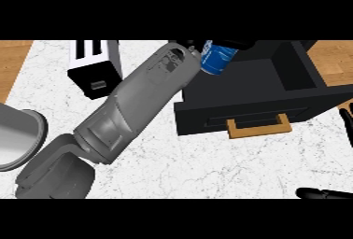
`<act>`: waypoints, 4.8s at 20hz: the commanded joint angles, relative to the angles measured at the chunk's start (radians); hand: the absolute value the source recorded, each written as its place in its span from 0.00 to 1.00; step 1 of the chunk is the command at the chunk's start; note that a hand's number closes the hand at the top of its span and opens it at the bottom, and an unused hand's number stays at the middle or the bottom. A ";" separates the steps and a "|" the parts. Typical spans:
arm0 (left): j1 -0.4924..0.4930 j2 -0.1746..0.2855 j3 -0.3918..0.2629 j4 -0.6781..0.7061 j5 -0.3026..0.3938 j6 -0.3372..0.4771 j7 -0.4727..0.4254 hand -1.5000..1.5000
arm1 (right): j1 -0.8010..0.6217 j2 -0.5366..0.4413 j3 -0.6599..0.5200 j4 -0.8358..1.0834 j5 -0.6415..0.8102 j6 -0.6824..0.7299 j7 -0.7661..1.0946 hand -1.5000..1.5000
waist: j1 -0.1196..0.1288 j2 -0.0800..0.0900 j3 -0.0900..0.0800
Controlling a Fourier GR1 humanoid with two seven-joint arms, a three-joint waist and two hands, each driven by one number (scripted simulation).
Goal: Pick up the can, place it into the drawer and close the drawer
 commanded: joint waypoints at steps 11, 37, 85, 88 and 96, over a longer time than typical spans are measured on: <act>0.021 0.000 -0.087 0.035 0.054 0.108 -0.025 0.00 | -0.041 0.017 0.051 -0.016 0.032 -0.021 0.029 0.00 | -0.021 0.009 0.000; 0.028 0.000 -0.058 -0.060 0.247 0.210 -0.127 0.00 | -0.088 -0.163 0.219 -0.069 0.654 -0.051 -0.130 0.00 | 0.042 -0.009 -0.002; 0.412 0.484 -0.087 -0.794 0.057 0.155 0.292 0.00 | -0.919 -0.076 0.116 1.530 1.304 -0.899 -0.216 0.00 | 0.180 -0.017 -0.001; 0.437 0.500 -0.092 -0.834 0.049 0.145 0.301 0.00 | -1.005 -0.124 0.081 1.606 1.299 -0.895 -0.209 0.00 | 0.192 -0.011 -0.001; 0.531 0.505 -0.085 -0.917 0.020 0.157 0.272 0.00 | -1.171 -0.151 0.051 1.761 1.319 -0.927 -0.202 0.00 | 0.203 -0.001 -0.001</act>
